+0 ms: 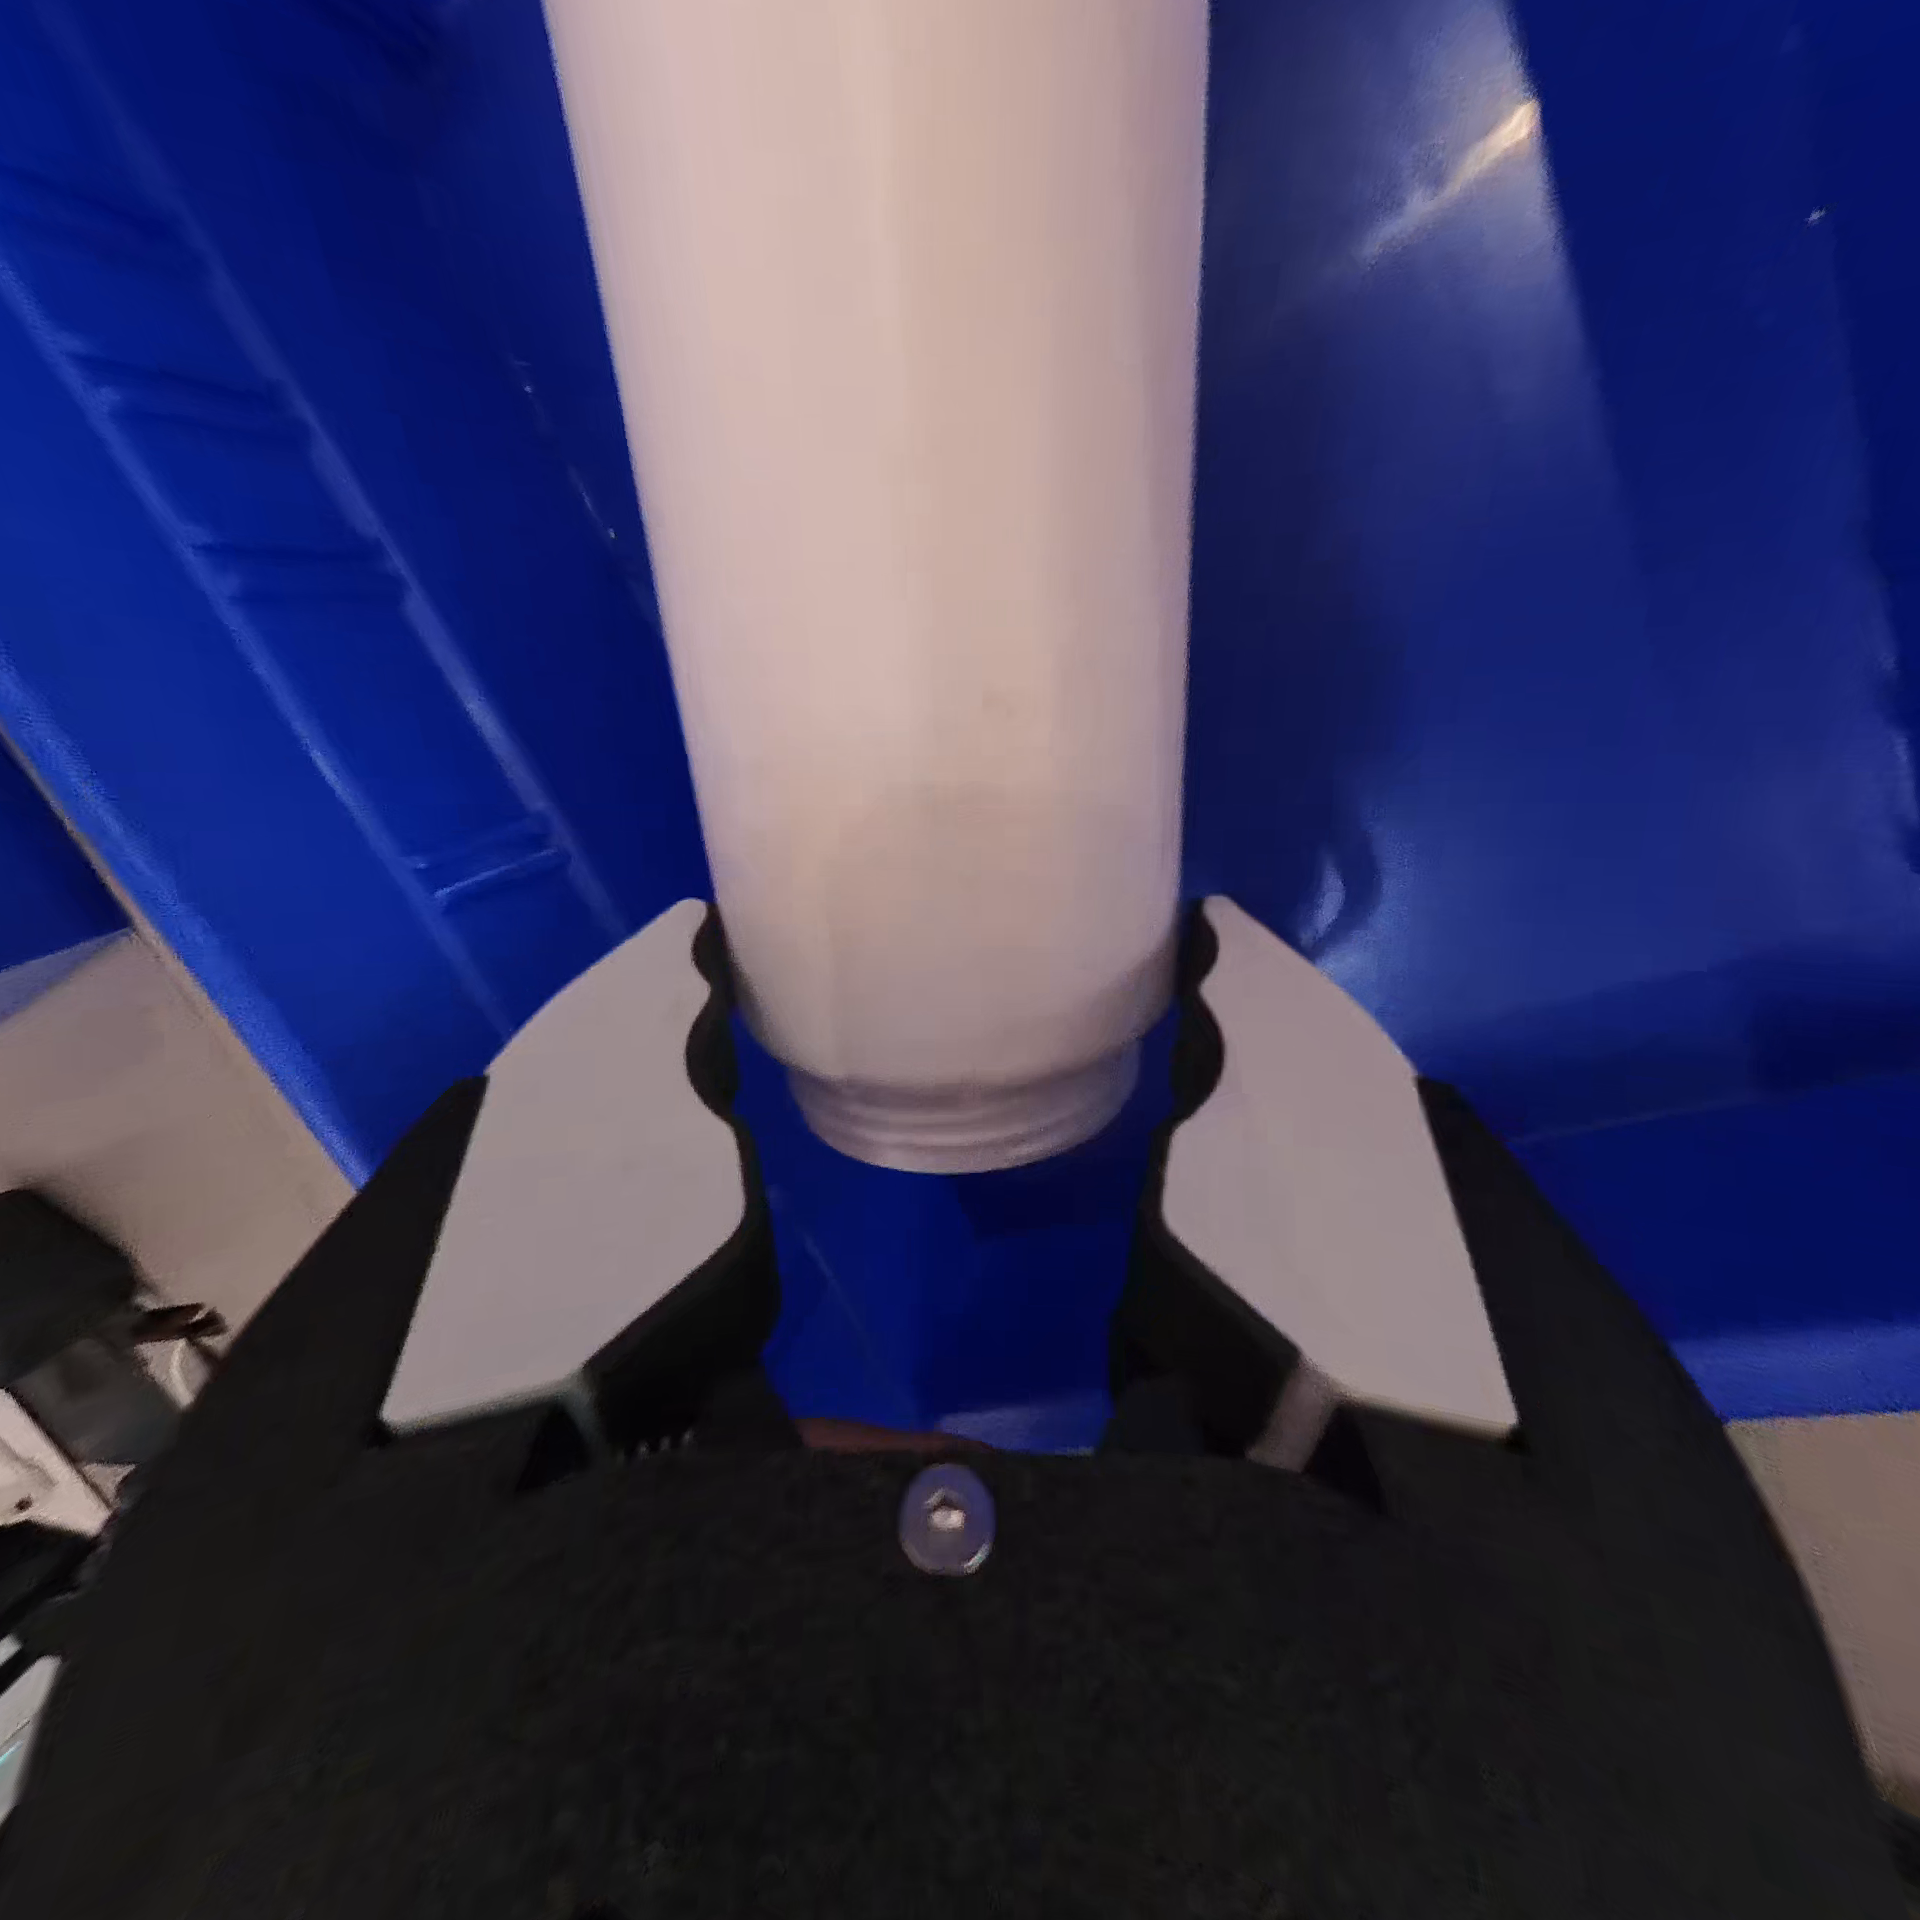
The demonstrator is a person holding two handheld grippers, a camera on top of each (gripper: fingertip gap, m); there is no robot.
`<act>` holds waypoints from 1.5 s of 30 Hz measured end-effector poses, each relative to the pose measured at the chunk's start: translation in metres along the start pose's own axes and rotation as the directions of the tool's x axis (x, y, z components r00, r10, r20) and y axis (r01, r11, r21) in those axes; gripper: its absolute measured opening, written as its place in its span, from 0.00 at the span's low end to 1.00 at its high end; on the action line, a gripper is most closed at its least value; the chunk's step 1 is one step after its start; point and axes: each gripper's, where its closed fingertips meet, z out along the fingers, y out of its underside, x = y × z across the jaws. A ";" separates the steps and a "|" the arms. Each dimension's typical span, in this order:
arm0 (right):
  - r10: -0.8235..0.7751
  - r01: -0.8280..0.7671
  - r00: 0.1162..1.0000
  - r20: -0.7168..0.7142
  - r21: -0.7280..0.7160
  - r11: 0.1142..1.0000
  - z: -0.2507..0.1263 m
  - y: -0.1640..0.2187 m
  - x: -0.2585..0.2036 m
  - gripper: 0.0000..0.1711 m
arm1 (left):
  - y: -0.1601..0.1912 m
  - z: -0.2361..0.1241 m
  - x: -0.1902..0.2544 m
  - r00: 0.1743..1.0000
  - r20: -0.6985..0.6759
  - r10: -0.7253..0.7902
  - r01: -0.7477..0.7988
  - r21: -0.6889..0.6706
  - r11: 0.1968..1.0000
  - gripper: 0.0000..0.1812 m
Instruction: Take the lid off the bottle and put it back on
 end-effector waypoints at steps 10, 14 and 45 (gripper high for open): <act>-0.015 0.015 1.000 -0.003 -0.004 1.000 0.000 0.000 -0.001 0.44 | -0.036 -0.163 -0.019 0.967 0.006 0.255 -0.255 0.015 0.967 0.44; -0.020 0.020 1.000 -0.011 -0.006 1.000 -0.002 0.000 0.000 0.44 | -0.079 -0.234 0.006 0.919 0.050 0.392 -0.393 0.018 0.919 0.42; 0.018 -0.019 0.999 -0.037 -0.028 0.999 -0.021 0.011 0.009 0.44 | -0.241 -0.179 0.250 0.624 -0.278 0.731 -0.731 0.125 0.671 0.40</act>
